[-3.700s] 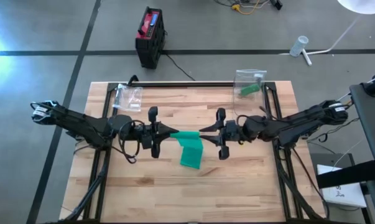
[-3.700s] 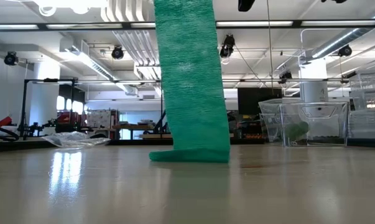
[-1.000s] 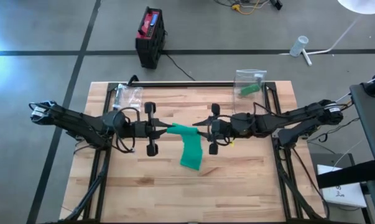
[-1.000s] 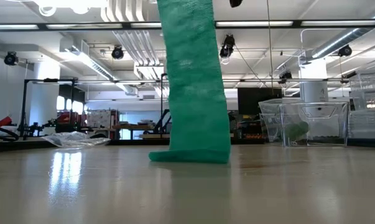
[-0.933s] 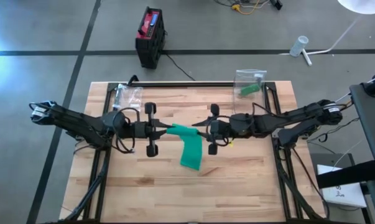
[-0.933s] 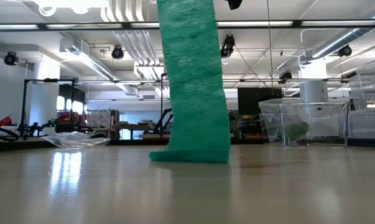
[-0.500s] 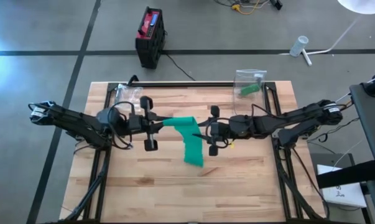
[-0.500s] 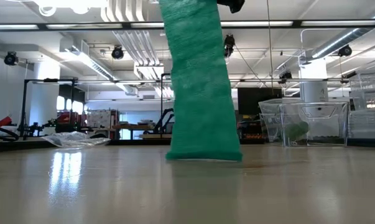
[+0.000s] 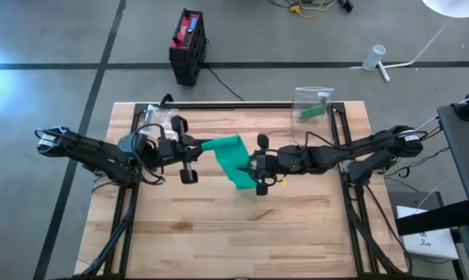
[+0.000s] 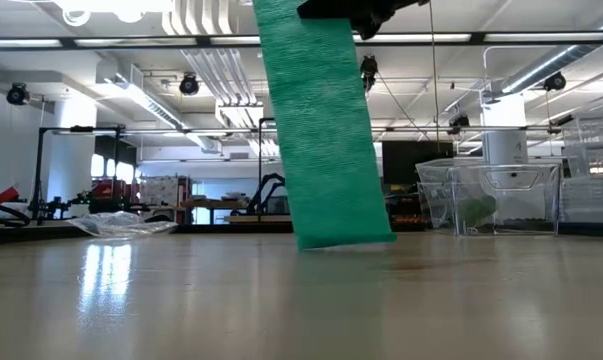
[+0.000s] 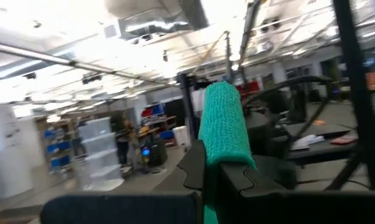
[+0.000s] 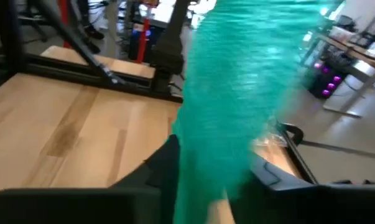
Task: Roll bandage
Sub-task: Roll the dark green bandage
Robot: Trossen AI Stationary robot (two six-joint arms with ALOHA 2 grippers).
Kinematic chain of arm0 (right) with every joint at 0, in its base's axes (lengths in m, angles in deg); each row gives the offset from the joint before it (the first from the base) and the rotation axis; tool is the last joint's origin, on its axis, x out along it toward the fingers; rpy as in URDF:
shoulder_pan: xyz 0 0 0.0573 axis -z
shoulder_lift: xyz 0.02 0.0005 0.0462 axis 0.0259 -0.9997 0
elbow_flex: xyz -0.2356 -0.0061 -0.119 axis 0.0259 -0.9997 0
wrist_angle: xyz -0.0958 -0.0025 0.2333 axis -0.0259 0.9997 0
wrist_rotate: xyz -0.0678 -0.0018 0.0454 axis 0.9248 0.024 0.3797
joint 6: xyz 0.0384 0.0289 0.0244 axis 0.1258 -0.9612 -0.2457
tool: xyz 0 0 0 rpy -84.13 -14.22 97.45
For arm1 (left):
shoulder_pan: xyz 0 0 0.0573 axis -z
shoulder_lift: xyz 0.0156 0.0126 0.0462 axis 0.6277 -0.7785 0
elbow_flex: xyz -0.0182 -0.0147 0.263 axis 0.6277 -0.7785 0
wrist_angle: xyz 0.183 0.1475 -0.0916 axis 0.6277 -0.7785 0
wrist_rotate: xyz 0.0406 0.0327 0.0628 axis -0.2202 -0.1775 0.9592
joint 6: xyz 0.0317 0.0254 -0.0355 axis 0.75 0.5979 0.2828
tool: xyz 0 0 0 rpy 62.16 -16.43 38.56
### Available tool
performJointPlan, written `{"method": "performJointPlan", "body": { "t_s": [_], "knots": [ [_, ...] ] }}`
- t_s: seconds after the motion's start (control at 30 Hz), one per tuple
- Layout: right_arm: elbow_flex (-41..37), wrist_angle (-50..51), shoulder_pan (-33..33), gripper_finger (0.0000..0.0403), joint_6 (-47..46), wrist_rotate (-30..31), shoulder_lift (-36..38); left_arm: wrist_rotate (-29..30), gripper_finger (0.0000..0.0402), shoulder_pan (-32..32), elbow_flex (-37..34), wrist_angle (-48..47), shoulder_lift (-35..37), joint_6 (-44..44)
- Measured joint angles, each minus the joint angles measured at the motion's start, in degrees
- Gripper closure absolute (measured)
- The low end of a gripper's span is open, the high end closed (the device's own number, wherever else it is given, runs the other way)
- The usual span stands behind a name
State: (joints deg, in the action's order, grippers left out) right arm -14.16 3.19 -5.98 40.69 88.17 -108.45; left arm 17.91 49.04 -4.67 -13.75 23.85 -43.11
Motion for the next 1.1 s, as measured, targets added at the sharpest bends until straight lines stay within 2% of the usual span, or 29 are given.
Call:
{"method": "performJointPlan", "body": {
  "t_s": [0.17, 0.33, 0.47, 0.63, 0.8, 0.93, 1.1],
  "knots": [
    [0.00, 0.61, -0.04, 0.0391, 1.31, -4.89, 0.21, 0.48, 0.0401, -1.59, 0.00, -0.08, 0.25, 0.20],
    [0.00, 1.32, -1.00, 0.0393, 1.30, -15.16, 1.06, 3.86, 0.0401, -5.86, 0.00, -3.27, 1.14, 1.39],
    [0.80, 0.82, -1.84, 0.0400, 1.32, -22.17, 1.92, 4.29, 0.0401, -10.96, 0.00, -7.18, 1.19, -0.23],
    [4.11, 0.99, -1.99, 0.0401, 1.30, -22.81, 2.19, 4.14, 0.0401, -15.22, -0.02, -13.35, -0.06, -0.53],
    [8.84, 5.29, -2.03, 0.0401, 2.65, -23.02, 2.44, 1.09, 0.0401, -15.34, -0.02, -18.46, -0.23, -0.54],
    [11.97, 9.41, -2.05, 0.0401, 3.13, -23.06, 2.49, -0.60, 0.0401, -15.20, -0.02, -18.51, 0.37, -1.78],
    [12.35, 12.71, -2.16, 0.0401, 2.85, -23.09, 2.40, -1.05, 0.0401, -15.20, -0.02, -18.70, 1.70, -5.01]
  ]
}}
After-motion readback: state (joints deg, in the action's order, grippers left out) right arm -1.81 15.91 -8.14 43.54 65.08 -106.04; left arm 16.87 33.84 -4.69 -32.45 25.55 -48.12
